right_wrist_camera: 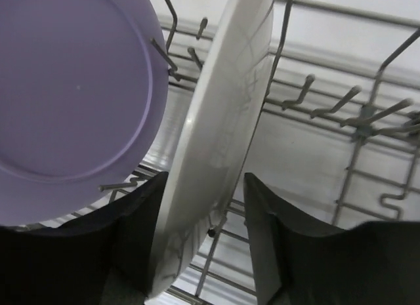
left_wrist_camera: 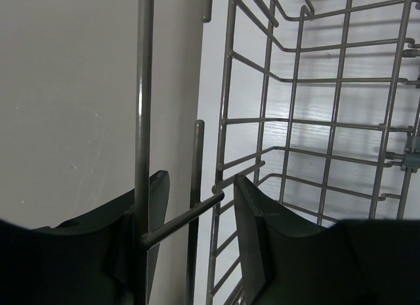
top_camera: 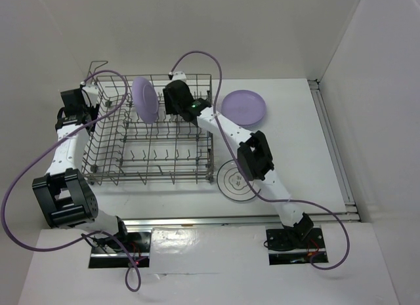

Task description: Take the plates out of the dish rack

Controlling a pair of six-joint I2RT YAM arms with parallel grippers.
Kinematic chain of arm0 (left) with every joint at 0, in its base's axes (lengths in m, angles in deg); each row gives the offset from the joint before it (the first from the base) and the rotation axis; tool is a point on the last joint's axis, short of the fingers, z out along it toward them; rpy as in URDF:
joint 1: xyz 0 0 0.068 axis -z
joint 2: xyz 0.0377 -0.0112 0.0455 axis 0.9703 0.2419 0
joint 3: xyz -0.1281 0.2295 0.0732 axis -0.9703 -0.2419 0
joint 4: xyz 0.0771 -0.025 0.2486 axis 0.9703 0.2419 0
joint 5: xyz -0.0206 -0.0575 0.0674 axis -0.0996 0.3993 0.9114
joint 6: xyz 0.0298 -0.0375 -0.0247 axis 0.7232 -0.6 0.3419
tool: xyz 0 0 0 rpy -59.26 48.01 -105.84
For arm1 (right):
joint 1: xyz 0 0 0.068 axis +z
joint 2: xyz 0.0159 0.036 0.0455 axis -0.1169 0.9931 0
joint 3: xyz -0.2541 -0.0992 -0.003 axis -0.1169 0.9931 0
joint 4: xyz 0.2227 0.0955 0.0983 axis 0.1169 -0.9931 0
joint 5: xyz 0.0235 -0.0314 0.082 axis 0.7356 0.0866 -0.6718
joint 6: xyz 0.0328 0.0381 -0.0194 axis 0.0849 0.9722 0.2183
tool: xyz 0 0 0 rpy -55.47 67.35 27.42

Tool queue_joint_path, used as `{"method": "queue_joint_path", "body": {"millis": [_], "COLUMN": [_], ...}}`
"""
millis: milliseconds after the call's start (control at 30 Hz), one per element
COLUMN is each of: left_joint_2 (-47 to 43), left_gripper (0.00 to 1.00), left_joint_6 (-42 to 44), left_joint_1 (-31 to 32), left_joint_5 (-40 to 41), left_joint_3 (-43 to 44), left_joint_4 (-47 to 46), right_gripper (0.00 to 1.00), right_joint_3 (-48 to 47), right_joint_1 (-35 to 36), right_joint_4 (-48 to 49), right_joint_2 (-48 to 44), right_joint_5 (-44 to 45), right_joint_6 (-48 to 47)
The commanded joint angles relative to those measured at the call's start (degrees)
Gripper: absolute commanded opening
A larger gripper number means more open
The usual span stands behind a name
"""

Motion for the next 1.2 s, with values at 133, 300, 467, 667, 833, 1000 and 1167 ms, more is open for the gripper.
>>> {"method": "queue_joint_path", "body": {"millis": [133,300,467,667,833,1000,1167], "left_joint_2": [1.4,1.4,1.4,0.9,0.9,0.4,0.4], "left_gripper": [0.57,0.57,0.57,0.57,0.57,0.57,0.57], "left_joint_6": [-2.7,-2.7,-2.7,-3.2,-3.2,-3.2,-3.7], "left_joint_1": [0.2,0.2,0.2,0.2,0.2,0.2,0.2], "left_joint_5": [-2.3,-2.3,-2.3,-2.8,-2.8,-1.8,-1.2], "left_joint_3": [-3.1,-2.5,-2.5,-2.5,-2.5,-3.1,-3.1], "left_joint_4": [5.3,4.8,4.8,4.8,4.8,4.8,4.8], "right_gripper": [0.19,0.00,0.00,0.00,0.00,0.00,0.00], "right_joint_3": [-0.8,-0.3,-0.8,1.7,3.9,15.3,43.0], "right_joint_1": [2.2,3.4,4.0,3.5,-1.9,-18.0,-38.5], "right_joint_4": [5.5,4.0,4.0,3.4,-0.7,-11.5,-9.2], "right_joint_2": [-4.1,-9.9,-16.0,-23.0,-29.4,-40.8,-56.2], "right_joint_5": [6.7,11.2,14.1,18.5,11.1,-19.7,-45.3], "right_joint_6": [2.1,0.2,-1.6,-3.3,-1.2,9.5,7.2]}}
